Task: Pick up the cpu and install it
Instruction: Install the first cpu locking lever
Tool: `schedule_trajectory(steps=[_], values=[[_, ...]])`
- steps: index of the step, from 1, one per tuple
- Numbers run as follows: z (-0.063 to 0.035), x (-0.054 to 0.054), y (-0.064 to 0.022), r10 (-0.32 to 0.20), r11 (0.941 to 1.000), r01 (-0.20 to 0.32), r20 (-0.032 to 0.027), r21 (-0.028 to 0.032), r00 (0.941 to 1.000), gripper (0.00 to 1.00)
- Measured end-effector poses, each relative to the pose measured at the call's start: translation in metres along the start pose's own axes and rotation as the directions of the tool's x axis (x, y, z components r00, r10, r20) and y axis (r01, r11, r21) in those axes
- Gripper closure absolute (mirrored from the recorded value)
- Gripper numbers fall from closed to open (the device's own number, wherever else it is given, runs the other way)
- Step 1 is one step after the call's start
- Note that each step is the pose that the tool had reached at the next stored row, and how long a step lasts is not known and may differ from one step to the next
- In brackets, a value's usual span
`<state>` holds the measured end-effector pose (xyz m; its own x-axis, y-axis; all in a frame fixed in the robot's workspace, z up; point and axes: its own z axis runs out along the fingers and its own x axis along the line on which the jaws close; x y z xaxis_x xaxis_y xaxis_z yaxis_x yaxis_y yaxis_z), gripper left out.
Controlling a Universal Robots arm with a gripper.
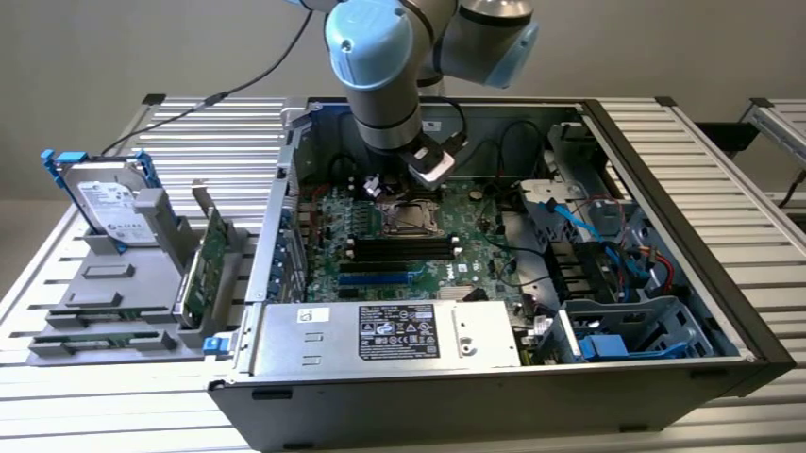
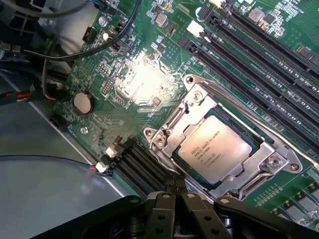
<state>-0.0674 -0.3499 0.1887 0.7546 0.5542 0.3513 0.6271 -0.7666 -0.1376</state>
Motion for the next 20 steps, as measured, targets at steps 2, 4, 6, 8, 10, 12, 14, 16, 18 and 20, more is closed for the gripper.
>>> schedule_trajectory(steps=[2,4,6,8,10,12,14,16,18,20], values=[[0.0001,0.0001,-0.0002,0.007,1.0000,-0.007,-0.0006,-0.0031,1.0000,0.89],[0.0002,0.0003,-0.0005,0.014,0.9999,-0.014,-0.0009,-0.0066,0.9999,0.89],[0.0005,0.0004,-0.0008,0.023,0.9997,-0.023,-0.0018,-0.0109,0.9997,0.89],[0.0006,0.0005,-0.0008,0.034,0.9993,-0.034,-0.0030,-0.0160,0.9994,0.89],[0.0008,0.0005,-0.0009,0.045,0.9987,-0.045,-0.0041,-0.0213,0.9990,0.89],[0.0009,0.0005,-0.0010,0.057,0.9980,-0.057,-0.0051,-0.0261,0.9984,0.89],[0.0010,0.0006,-0.0012,0.066,0.9973,-0.067,-0.0058,-0.0298,0.9978,0.89],[0.0008,0.0013,-0.0020,0.076,0.9965,-0.076,-0.0062,-0.0347,0.9971,0.89],[-0.0014,0.0045,-0.0049,0.077,0.9964,-0.077,-0.0067,-0.0352,0.9970,0.89],[-0.0011,0.0055,-0.0063,0.077,0.9964,-0.077,-0.0059,-0.0359,0.9970,0.89]])
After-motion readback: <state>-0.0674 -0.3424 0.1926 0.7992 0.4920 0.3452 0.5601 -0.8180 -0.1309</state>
